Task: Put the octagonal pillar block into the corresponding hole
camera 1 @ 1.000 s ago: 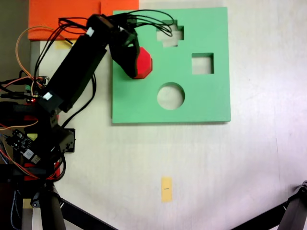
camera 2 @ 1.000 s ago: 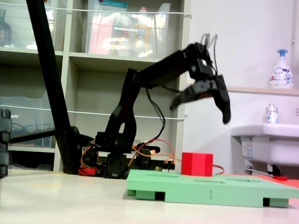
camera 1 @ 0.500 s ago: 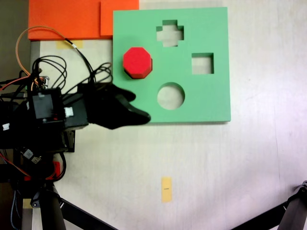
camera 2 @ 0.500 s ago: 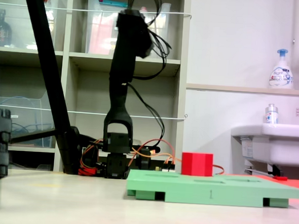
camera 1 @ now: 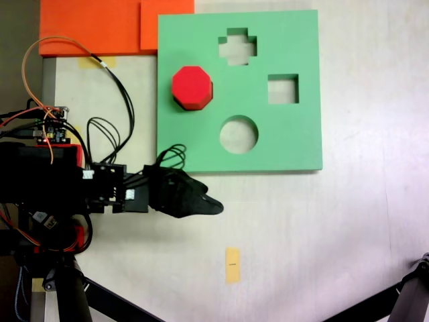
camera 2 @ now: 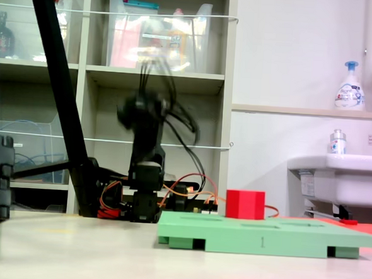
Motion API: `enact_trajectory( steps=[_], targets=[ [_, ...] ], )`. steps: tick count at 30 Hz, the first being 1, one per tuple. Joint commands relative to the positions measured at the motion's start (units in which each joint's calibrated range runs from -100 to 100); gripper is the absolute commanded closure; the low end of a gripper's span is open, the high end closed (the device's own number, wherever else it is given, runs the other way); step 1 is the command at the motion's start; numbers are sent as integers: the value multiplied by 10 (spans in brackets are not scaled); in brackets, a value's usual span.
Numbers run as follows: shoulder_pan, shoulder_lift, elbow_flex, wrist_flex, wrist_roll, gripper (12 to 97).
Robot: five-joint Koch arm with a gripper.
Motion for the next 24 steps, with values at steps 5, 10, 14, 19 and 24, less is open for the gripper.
enact_trajectory(
  steps=[5,10,14,19,24],
  targets=[
    [15,-21,-325,327,-48,462],
    [16,-21,-421,327,-55,502],
    [14,-21,-421,271,-62,587],
    [10,-21,-421,274,-60,617],
    [11,-21,-421,274,-60,601]
  ],
)
